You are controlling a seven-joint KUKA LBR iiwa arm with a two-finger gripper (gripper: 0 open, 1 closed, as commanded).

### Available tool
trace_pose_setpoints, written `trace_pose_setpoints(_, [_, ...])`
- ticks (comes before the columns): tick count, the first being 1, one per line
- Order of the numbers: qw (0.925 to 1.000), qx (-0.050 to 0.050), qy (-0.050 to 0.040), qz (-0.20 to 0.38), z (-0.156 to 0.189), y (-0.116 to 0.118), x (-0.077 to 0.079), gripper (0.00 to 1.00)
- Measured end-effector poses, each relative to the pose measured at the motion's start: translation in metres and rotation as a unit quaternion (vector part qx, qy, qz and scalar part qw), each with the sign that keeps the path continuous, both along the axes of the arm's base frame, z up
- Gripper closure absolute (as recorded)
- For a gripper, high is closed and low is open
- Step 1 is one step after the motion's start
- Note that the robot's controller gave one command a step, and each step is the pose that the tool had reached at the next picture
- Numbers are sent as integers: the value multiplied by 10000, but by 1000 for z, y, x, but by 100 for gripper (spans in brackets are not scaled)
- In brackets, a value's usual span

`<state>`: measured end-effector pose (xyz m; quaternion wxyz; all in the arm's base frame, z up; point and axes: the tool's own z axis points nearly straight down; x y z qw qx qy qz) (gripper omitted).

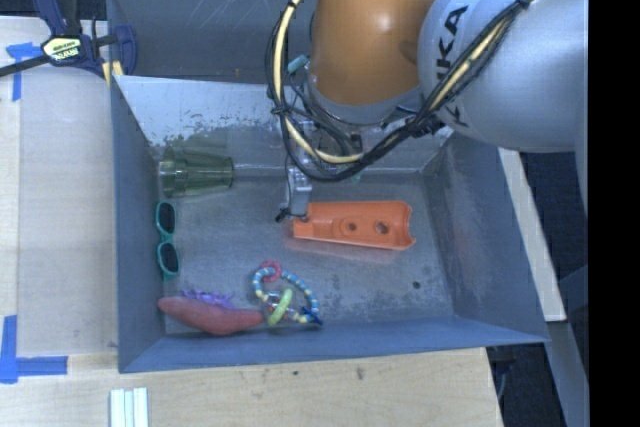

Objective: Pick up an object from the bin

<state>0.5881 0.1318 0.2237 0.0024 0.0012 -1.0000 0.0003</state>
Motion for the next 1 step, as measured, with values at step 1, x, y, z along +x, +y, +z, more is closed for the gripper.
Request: trace_pose_setpoints(1, [10000,8,-43,-13,5,-1,1,0])
